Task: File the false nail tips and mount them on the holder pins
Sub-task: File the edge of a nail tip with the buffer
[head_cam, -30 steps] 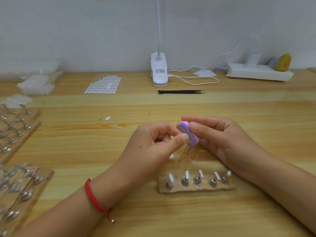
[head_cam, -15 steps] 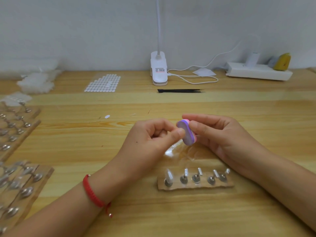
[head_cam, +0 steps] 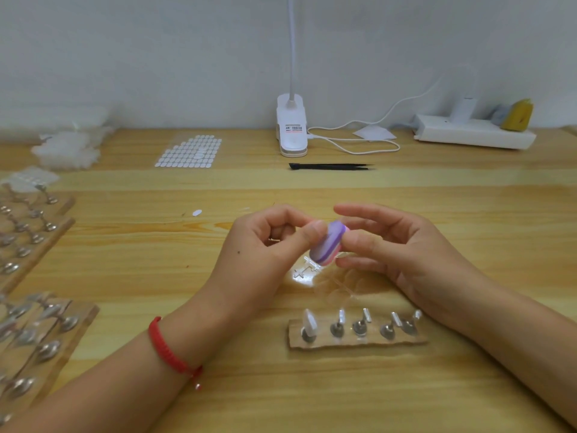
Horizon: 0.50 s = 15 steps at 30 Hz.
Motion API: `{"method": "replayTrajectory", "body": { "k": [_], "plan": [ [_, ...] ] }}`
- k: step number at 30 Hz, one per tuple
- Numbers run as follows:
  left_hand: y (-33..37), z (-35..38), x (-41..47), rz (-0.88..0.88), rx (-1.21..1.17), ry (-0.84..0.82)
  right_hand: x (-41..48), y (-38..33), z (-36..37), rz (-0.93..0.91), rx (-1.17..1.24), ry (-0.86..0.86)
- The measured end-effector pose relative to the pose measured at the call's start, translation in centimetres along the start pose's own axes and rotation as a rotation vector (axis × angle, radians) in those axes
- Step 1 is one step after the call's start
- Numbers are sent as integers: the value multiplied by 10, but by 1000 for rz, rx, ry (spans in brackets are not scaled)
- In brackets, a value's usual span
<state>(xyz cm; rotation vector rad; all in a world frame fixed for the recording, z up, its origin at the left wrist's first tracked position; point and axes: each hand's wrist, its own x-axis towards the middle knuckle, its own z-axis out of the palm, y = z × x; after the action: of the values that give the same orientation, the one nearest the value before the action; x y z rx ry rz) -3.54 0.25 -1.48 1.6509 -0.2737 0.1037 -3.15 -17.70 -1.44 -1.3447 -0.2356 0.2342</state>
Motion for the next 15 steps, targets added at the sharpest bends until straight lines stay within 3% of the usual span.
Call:
{"method": "replayTrajectory", "body": {
  "k": [4, 9, 12, 15],
  "plan": [
    [-1, -2, 0, -12, -27, 18, 2, 0, -5, 8, 160, 85],
    [-1, -2, 0, 0, 0, 25, 0, 2, 2, -36, -21, 29],
    [-2, -2, -1, 4, 12, 36, 3, 1, -4, -20, 150, 109],
    [-2, -2, 0, 2, 4, 60, 3, 1, -4, -18, 119, 81]
  ]
}}
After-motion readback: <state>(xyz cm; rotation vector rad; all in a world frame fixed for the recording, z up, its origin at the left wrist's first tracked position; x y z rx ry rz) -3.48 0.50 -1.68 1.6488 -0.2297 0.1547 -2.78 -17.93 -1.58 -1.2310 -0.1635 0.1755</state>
